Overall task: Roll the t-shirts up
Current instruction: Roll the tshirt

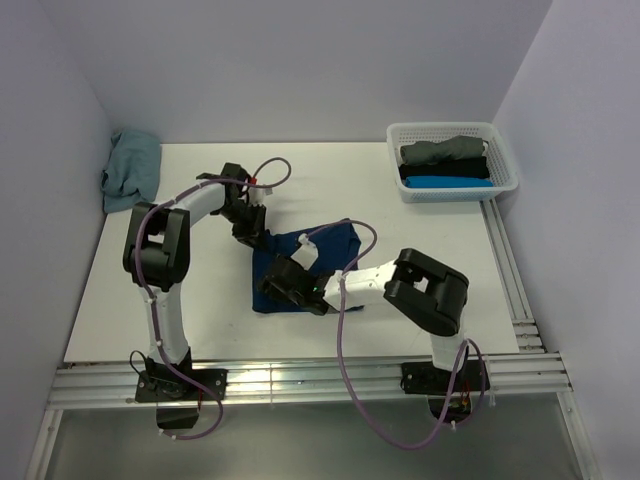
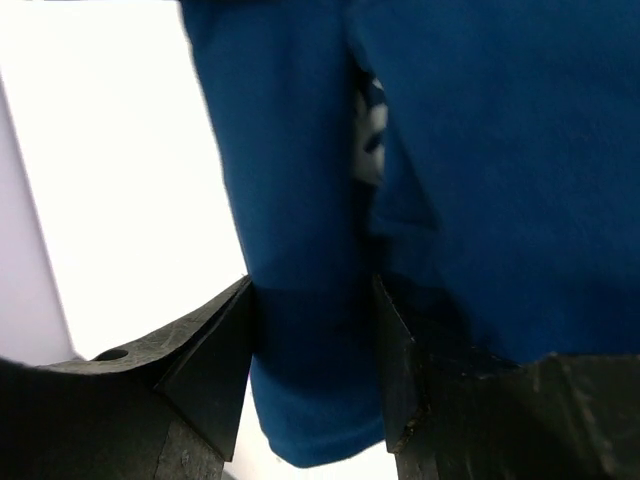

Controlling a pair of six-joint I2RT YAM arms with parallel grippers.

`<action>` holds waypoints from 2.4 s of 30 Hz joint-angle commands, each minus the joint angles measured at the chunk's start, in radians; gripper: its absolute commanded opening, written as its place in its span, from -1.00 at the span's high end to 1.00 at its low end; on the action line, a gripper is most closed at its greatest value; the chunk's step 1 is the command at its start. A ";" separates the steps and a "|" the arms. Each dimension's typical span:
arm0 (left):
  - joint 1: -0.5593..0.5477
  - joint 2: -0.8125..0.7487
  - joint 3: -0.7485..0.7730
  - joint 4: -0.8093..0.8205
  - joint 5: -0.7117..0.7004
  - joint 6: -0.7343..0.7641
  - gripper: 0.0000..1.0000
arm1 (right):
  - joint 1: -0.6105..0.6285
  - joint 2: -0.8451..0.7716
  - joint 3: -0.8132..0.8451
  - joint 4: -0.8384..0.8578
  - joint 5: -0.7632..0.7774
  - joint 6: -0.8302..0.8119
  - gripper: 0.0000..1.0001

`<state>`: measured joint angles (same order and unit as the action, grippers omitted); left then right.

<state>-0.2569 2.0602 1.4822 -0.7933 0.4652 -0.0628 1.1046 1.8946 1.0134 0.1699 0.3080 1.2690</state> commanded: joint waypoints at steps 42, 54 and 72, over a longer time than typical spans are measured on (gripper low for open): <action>-0.028 0.026 0.095 -0.064 -0.105 0.052 0.66 | 0.046 0.366 0.919 -0.892 0.433 -0.362 -0.18; -0.035 0.031 0.104 -0.072 -0.106 0.052 0.63 | 0.060 0.486 1.073 -1.030 0.462 -0.356 -0.18; -0.045 0.028 0.145 -0.092 -0.085 0.052 -0.01 | 0.052 0.470 0.981 -1.034 0.412 -0.323 0.24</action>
<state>-0.2970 2.0922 1.5768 -0.8845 0.3748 -0.0235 1.1603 2.4351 2.0838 -0.8890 0.7547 0.9260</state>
